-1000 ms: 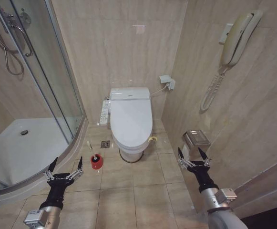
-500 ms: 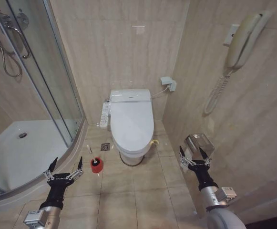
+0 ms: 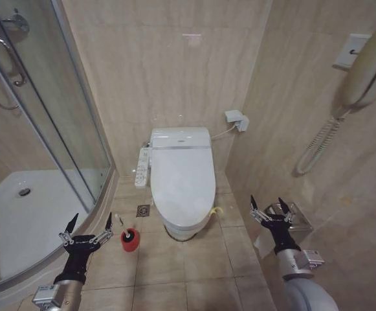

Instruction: Open the toilet lid, clean the toilet bowl with a toilet brush, close the toilet lid, and flush.

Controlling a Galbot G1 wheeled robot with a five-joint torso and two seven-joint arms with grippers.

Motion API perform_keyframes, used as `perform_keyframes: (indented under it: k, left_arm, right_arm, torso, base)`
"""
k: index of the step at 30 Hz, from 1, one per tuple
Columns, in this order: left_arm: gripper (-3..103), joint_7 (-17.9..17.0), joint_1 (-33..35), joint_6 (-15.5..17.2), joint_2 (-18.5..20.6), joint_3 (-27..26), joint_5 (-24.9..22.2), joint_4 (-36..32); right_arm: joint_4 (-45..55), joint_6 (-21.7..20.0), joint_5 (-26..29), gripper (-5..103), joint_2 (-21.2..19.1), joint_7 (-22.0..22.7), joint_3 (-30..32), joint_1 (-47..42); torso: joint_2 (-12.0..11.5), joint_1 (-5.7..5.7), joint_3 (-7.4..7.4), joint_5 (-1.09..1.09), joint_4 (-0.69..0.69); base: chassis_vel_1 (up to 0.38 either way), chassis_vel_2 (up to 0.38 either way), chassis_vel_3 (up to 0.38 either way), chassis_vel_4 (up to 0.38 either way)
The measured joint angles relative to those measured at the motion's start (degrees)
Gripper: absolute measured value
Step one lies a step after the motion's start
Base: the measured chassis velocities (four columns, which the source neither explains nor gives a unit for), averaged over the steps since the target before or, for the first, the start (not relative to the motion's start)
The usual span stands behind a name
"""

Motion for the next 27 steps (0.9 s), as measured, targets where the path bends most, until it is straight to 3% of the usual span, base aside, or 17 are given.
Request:
perform_keyframes:
  k: [13, 20, 27]
  left_arm:
    - [100, 0.00, 0.00, 0.00, 0.00, 0.00, 0.00, 0.00]
    - [100, 0.00, -0.02, 0.00, 0.00, 0.00, 0.00, 0.00]
    - [100, 0.00, 0.00, 0.00, 0.00, 0.00, 0.00, 0.00]
  right_arm:
    - [0.22, -1.38, 0.68, 100, -0.19, 2.14, -0.22, -0.27]
    - [0.25, -1.85, -1.85, 100, -0.24, 4.76, -0.39, -0.21]
    - [0.08, -0.82, -3.76, 100, -0.19, 5.40, -0.77, 0.35]
  torso:
    - [0.01, 0.00, 0.00, 0.01, 0.00]
    - [-0.01, 0.07, 0.02, 0.00, -0.02]
    - [0.01, -0.02, -0.01, 0.00, -0.02]
  base:
    - [-0.043, 0.054, 0.046, -0.059]
    - [-0.194, 0.195, 0.178, -0.200]
    - [-0.024, 0.044, 0.035, -0.021]
